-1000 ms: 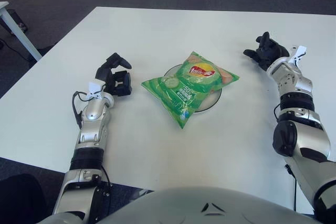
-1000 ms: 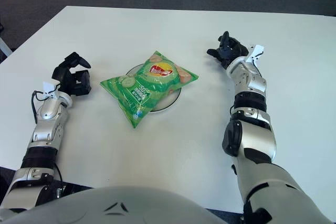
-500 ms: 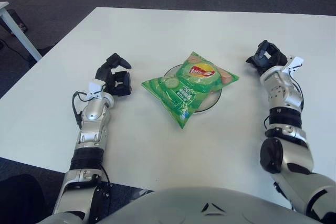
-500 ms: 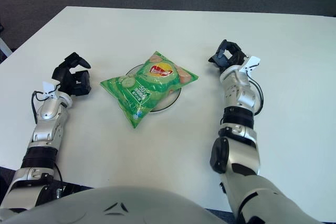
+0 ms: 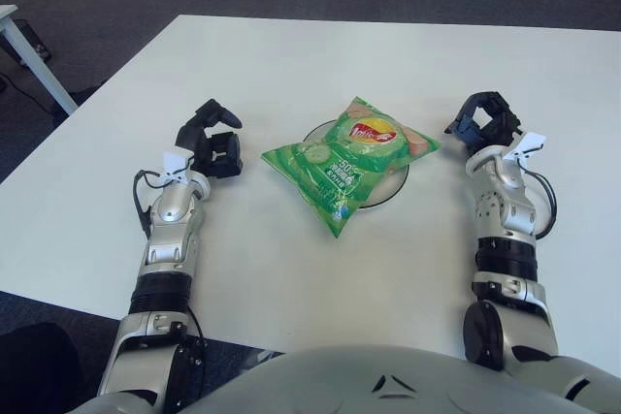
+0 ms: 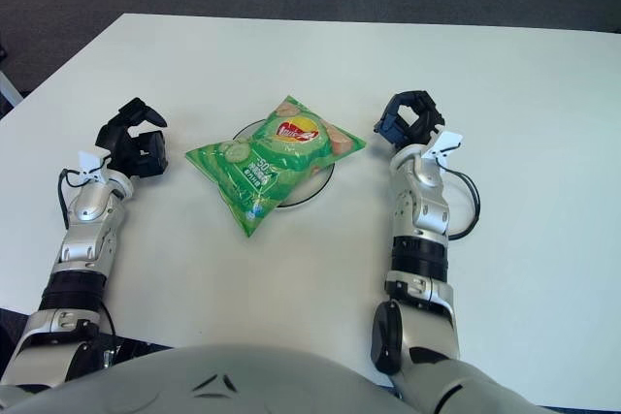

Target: Put the snack into the plate.

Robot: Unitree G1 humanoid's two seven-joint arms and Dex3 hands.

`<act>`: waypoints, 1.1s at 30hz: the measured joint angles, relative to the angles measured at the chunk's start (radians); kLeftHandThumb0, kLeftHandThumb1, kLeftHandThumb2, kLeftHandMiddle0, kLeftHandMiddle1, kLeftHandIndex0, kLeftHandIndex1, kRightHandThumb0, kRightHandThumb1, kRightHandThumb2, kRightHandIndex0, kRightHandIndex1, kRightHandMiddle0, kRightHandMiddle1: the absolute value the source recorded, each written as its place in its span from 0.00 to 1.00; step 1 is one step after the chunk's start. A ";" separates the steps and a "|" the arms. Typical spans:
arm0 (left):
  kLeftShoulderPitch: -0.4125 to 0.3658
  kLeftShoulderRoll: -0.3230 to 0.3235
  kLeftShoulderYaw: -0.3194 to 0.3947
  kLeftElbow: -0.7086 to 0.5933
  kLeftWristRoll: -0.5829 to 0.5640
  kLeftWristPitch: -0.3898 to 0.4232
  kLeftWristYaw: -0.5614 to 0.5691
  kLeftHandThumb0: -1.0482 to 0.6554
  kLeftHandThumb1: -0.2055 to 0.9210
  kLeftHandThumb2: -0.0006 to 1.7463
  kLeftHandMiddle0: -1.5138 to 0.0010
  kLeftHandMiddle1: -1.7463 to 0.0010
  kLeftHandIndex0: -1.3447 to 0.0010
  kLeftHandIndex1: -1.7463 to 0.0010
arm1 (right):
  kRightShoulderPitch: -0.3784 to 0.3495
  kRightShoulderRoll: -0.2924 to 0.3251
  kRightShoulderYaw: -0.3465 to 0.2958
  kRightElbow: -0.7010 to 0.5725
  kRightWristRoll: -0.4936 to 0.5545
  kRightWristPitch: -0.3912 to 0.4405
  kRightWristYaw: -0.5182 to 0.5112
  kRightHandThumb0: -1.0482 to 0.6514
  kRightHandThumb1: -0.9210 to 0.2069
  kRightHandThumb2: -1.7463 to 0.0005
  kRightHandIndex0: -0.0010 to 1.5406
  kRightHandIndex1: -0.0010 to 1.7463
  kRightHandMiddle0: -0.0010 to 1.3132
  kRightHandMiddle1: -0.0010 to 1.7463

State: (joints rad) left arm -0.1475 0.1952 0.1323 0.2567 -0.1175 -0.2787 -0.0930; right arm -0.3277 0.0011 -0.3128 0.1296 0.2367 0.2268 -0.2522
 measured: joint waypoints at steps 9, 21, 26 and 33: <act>0.000 0.002 0.002 0.000 0.000 -0.001 -0.003 0.35 0.52 0.71 0.17 0.00 0.58 0.00 | 0.022 0.011 0.042 -0.028 -0.055 0.021 -0.039 0.33 0.57 0.22 0.68 1.00 0.49 1.00; 0.000 0.004 0.005 0.000 -0.001 -0.001 -0.021 0.35 0.52 0.71 0.16 0.00 0.58 0.00 | 0.021 0.007 0.126 0.072 -0.215 -0.174 -0.085 0.32 0.60 0.20 0.79 1.00 0.51 1.00; 0.000 0.003 0.006 0.000 -0.002 -0.001 -0.024 0.35 0.52 0.71 0.16 0.00 0.58 0.00 | 0.013 0.006 0.123 0.096 -0.217 -0.210 -0.081 0.32 0.60 0.20 0.82 1.00 0.51 1.00; 0.001 0.001 0.005 -0.003 -0.006 -0.001 -0.024 0.35 0.52 0.71 0.16 0.00 0.58 0.00 | 0.007 0.005 0.110 0.113 -0.190 -0.246 -0.039 0.32 0.59 0.20 0.85 1.00 0.50 1.00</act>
State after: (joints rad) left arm -0.1468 0.1964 0.1377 0.2534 -0.1239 -0.2795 -0.1166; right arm -0.3205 0.0058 -0.2025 0.2426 0.0464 -0.0190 -0.2909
